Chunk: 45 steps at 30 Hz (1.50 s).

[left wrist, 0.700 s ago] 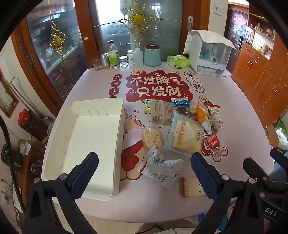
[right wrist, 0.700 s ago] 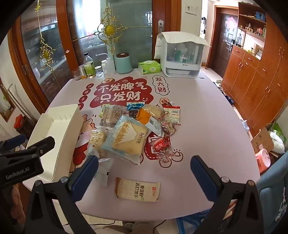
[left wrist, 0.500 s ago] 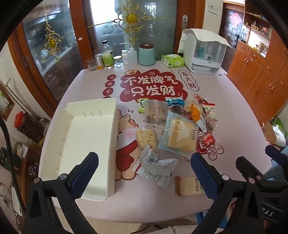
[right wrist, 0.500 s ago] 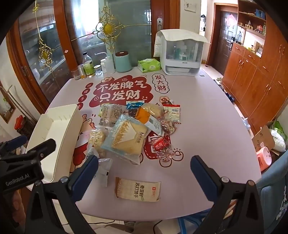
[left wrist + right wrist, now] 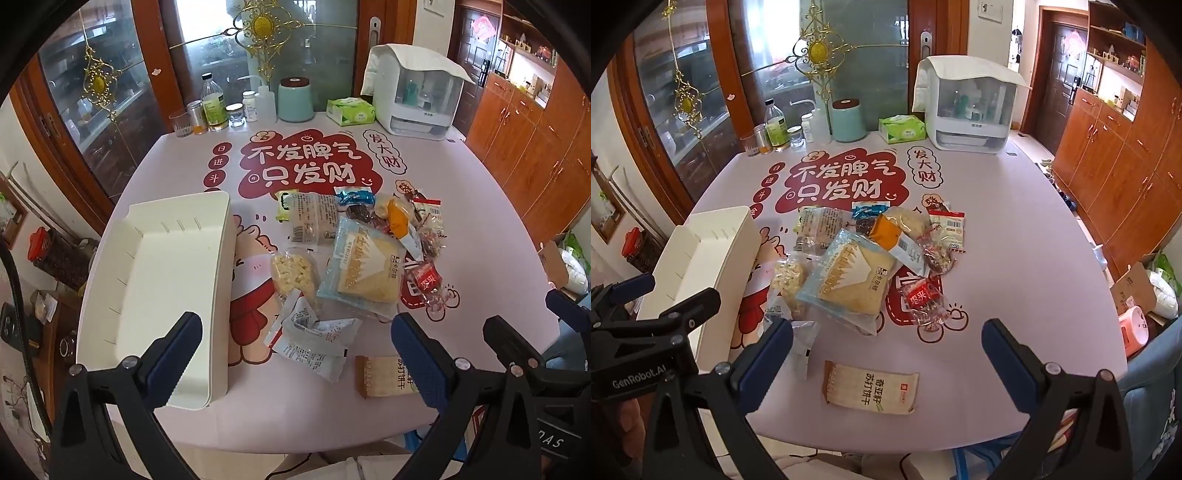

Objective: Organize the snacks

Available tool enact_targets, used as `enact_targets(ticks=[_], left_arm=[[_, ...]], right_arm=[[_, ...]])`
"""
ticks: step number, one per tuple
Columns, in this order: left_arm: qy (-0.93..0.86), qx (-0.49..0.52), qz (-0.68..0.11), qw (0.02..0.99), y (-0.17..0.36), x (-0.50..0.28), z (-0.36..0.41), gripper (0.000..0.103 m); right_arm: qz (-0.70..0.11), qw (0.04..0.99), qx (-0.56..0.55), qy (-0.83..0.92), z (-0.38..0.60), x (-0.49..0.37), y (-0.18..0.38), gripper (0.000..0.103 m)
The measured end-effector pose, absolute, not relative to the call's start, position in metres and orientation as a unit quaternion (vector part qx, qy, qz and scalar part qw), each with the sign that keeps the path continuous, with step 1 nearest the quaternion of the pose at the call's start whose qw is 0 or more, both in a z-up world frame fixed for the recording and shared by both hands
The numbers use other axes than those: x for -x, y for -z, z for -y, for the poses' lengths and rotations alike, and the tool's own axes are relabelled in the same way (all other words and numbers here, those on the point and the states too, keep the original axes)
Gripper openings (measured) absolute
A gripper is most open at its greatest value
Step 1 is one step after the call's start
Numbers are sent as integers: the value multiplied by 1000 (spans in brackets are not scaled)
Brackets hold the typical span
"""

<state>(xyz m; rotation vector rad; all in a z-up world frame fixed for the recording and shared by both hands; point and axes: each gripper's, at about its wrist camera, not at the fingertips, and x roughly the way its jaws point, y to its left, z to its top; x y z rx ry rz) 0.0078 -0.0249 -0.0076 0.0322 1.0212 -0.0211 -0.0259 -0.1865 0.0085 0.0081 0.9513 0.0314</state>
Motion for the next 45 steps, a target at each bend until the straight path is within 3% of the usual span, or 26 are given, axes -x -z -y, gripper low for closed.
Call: enact_targets(ticks=[45], left_arm=[[-25, -13, -514, 858, 18, -6, 11, 102]], right_arm=[[-457, 888, 7, -49, 179, 16, -1, 103]])
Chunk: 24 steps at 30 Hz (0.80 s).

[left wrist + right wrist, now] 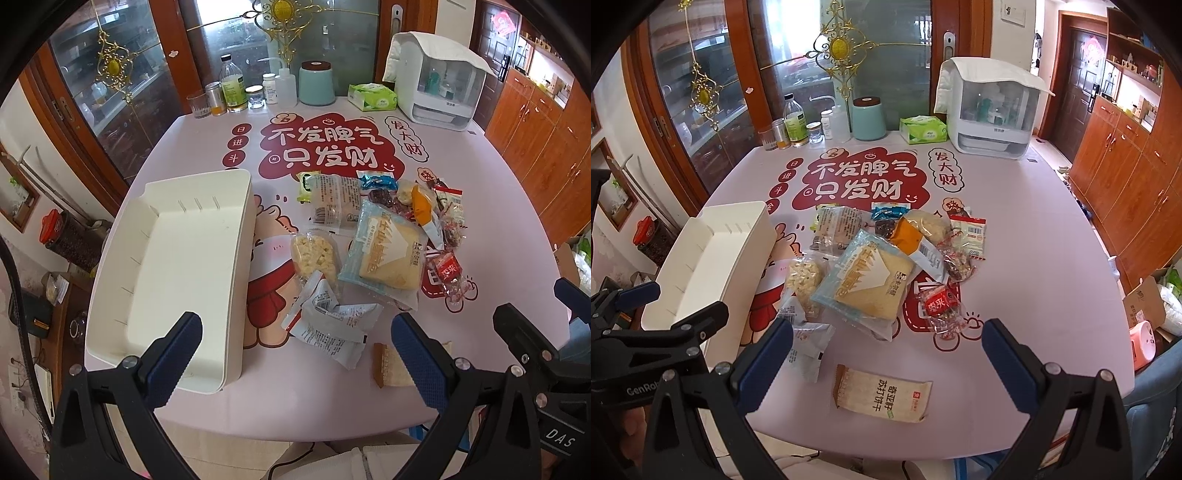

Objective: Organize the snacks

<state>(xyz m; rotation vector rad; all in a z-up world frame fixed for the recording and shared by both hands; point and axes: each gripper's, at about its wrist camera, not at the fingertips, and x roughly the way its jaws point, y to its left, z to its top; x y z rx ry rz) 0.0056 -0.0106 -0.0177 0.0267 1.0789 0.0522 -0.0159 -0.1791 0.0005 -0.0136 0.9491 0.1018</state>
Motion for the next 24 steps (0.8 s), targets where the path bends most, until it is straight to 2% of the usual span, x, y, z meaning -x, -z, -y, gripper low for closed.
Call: enact_targets(ticks=[24], left_arm=[[-6, -17, -545, 838, 39, -14, 36, 102]], right_arm=[[-469, 881, -2, -58, 197, 13, 12, 103]])
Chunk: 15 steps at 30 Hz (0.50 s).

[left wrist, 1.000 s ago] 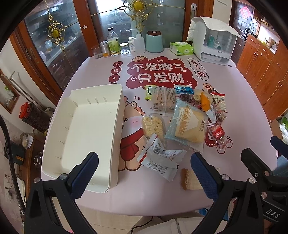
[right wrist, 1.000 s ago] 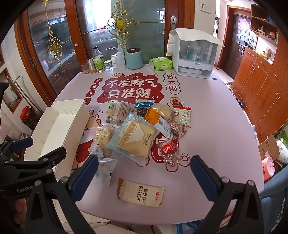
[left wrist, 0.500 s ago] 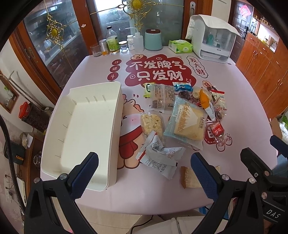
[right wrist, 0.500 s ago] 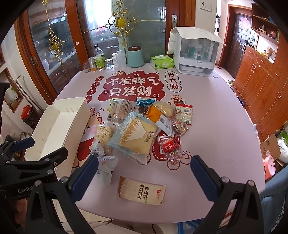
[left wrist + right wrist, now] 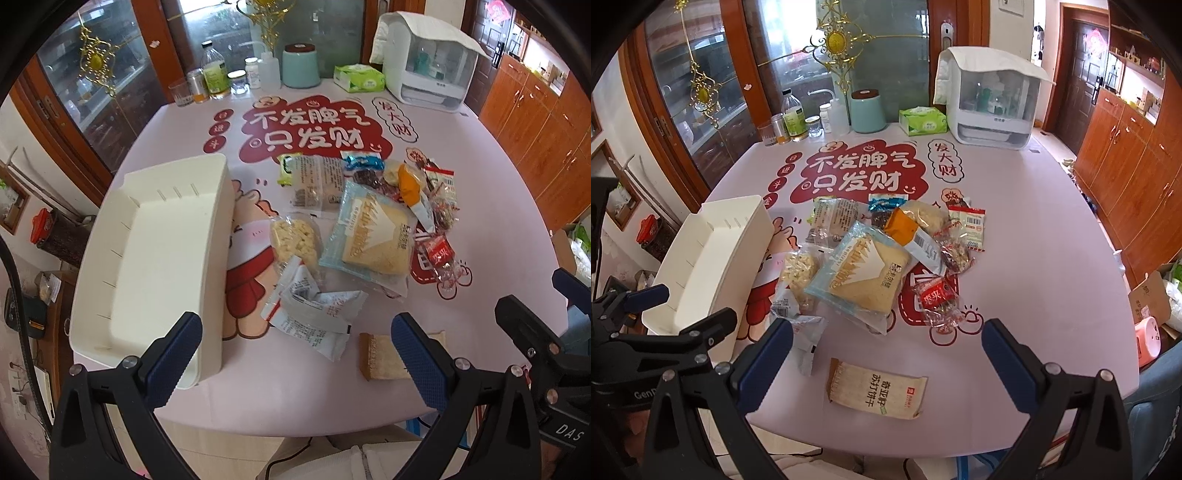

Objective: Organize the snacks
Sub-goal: 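Grasp the silver red-striped bag with the left tool while the right tool grasps the beige cracker packet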

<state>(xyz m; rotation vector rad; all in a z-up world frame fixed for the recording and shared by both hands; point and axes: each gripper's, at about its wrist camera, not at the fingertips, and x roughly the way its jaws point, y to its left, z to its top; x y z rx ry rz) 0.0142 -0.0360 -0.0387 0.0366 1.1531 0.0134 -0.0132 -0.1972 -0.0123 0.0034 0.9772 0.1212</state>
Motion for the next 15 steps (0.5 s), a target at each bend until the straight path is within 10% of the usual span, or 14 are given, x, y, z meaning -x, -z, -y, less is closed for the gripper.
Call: enact_targets(ticks=[15], left_arm=[[-15, 39, -609, 792, 101, -53, 32, 102]], right_arm=[[-484, 862, 93, -119, 207, -3, 59, 103]])
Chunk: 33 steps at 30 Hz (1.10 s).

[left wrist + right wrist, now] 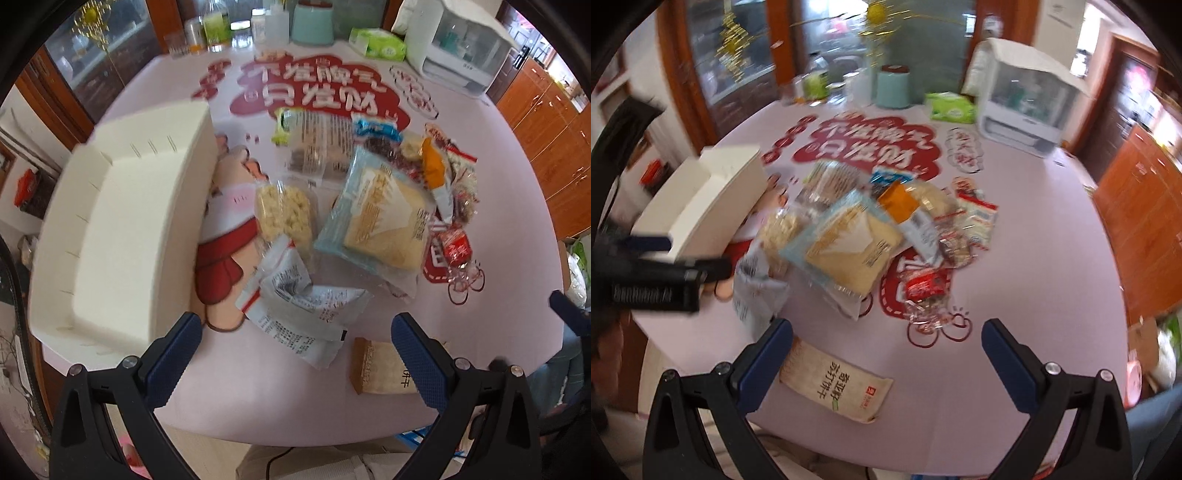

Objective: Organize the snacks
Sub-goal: 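Grasp the silver red-striped bag with the left tool while the right tool grasps the beige cracker packet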

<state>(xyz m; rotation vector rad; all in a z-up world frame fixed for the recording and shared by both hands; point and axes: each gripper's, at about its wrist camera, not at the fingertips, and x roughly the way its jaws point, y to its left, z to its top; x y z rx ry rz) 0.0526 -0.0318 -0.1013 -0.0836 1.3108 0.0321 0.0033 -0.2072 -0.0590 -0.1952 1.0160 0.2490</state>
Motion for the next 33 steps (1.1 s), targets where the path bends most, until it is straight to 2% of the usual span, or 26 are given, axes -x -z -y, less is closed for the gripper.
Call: enact_targets(ticks=[8, 15, 18, 22, 23, 26, 33], left_arm=[[-36, 92, -674, 732, 156, -59, 25, 101], [-65, 212, -668, 711, 184, -60, 4, 100], [-69, 236, -659, 711, 192, -61, 1, 100], [-83, 255, -660, 702, 203, -66, 0, 100], [-83, 261, -659, 700, 205, -67, -1, 98], [-82, 273, -667, 688, 215, -68, -1, 86], [-88, 317, -655, 681, 231, -64, -10, 81]], right_arm=[[-476, 823, 185, -250, 195, 8, 119, 102], [-475, 782, 259, -309, 170, 18, 160, 100], [-474, 766, 291, -322, 162, 22, 173, 95], [-473, 749, 315, -340, 155, 30, 183, 81], [-471, 747, 314, -348, 155, 32, 182, 76], [-481, 737, 305, -364, 152, 35, 183, 61], [-498, 730, 283, -373, 154, 29, 183, 63]])
